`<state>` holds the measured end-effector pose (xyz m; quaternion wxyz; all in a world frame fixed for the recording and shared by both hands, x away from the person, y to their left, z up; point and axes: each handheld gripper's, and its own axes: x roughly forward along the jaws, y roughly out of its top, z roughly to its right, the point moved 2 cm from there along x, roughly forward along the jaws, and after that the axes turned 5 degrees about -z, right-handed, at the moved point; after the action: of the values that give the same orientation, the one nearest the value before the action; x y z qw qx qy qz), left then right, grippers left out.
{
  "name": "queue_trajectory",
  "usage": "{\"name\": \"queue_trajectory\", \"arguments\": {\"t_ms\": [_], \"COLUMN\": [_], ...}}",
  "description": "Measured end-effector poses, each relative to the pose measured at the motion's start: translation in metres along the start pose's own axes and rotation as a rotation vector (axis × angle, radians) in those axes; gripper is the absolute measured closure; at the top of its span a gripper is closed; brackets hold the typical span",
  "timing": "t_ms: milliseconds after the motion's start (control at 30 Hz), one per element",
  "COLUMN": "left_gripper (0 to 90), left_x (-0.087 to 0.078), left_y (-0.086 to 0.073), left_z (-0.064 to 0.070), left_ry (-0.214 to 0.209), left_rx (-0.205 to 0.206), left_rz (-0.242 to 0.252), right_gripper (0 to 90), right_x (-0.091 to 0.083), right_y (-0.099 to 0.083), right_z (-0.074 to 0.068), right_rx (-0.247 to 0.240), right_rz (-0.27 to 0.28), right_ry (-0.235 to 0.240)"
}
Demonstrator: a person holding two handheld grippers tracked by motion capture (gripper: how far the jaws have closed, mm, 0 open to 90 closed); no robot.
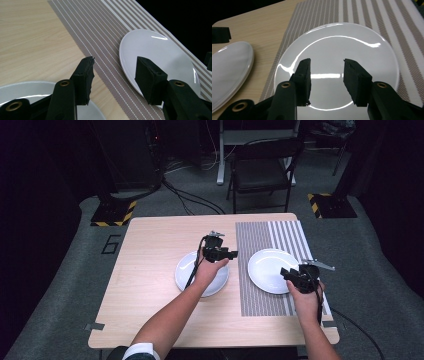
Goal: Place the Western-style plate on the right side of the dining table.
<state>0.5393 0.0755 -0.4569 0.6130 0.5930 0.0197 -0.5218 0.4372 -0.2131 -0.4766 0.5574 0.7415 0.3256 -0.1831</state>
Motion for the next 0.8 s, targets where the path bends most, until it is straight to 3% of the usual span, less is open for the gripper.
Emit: {"name": "queue_trajectory", "arguments": {"t_ms": [100, 267, 500, 800], "left_gripper": [48.0, 47.7, 47.4, 47.4], "left_x": [-0.008, -0.020, -0.040, -0.065], "left_y": [-0.002, -0.009, -0.020, -0.033], "left_z": [-0.003, -0.012, -0.026, -0.045], "left_ry": [0.010, 0.025, 0.085, 0.140], "left_rx": [-0.003, 0.003, 0.031, 0.010], "left_rz": [0.012, -0.008, -0.005, 0.007], "right_gripper": [56.3, 56.2, 56.3, 56.7], "right_x": [0.002, 0.007, 0.010, 0.025], "right_y": [0.001, 0.002, 0.008, 0.008], "right_z": [-0.009, -0.023, -0.040, -0.066], "right_rx": [-0.018, -0.041, -0.077, -0.131], "right_rz": [-0.009, -0.035, -0.046, -0.078], "right_ry": [0.037, 0.074, 0.122, 0.180]}}
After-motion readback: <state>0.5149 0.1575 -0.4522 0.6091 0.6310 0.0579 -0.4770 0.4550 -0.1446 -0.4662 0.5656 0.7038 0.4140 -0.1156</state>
